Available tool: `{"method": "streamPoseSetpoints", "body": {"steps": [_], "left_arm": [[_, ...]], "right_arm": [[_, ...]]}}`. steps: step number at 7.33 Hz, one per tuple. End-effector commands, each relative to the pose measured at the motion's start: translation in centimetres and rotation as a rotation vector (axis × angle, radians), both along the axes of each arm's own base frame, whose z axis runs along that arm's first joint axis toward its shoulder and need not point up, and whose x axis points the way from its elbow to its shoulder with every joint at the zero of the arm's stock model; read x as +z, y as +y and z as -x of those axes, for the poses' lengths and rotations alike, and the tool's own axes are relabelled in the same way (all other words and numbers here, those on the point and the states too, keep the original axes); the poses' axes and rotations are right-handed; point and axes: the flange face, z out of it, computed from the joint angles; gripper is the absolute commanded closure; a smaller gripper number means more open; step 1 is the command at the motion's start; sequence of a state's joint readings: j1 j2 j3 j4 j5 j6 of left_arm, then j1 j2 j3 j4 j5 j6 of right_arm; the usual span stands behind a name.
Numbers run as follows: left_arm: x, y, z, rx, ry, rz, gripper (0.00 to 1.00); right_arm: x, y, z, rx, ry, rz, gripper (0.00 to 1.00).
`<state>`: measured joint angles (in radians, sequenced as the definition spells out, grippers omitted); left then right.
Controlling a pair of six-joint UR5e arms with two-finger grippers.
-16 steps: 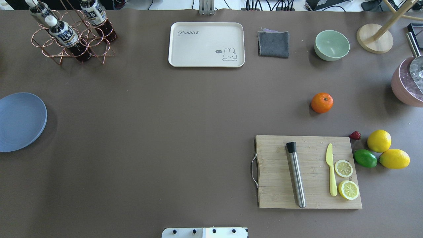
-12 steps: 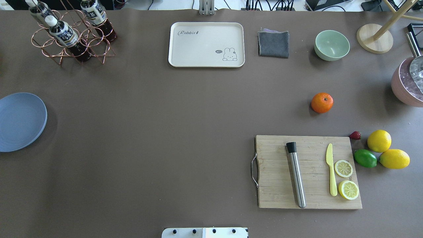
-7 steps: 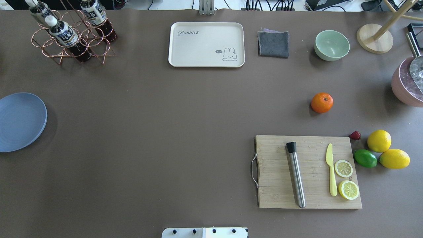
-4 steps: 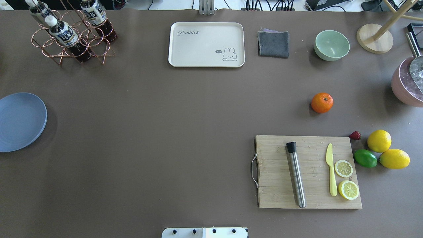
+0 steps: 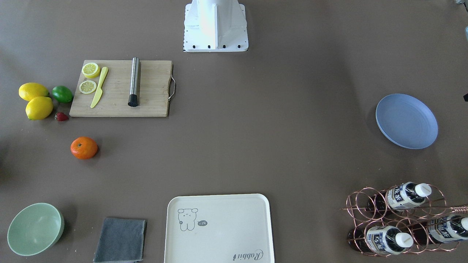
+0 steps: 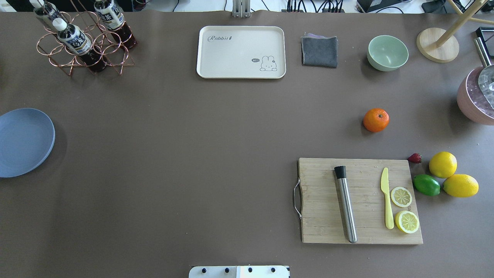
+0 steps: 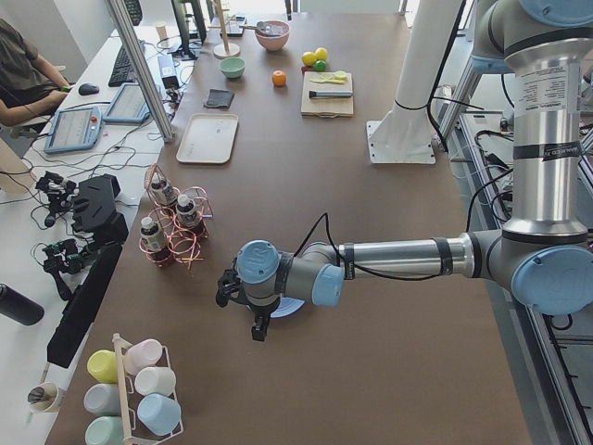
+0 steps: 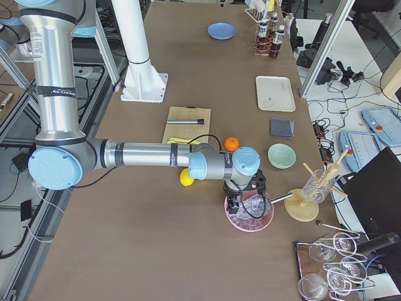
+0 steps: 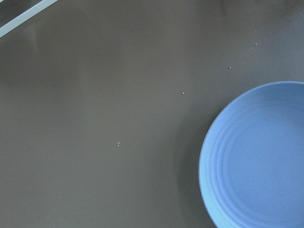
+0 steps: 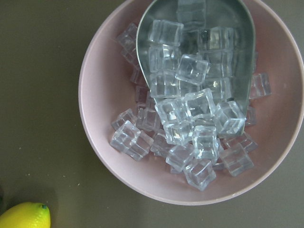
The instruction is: Pick orange to plate
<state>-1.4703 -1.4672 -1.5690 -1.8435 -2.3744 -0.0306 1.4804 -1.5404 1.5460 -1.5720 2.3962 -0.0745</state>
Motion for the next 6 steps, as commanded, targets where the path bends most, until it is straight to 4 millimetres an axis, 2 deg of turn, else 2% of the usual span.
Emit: {"method": "streamPoseSetpoints", "body": {"steps": [1,4,6], "left_arm": [[-0.7,2.0,-0.6,0.013,0.002,-0.006,0.02],[-1.0,1.7,-0.8,0.016,-0.001,-0.010,0.03],[-2.4,1.4,-0.8,0.014,0.006,-0.039,0.02]], "right_arm": [[0.5,1.1,-0.1,0.000,-0.002,0.008,0.00],[0.4,1.0,-0.1,-0.002,-0.001,0.006,0.00],[0.4,1.0,-0.1,0.001,-0.004,0.007,0.00]]}}
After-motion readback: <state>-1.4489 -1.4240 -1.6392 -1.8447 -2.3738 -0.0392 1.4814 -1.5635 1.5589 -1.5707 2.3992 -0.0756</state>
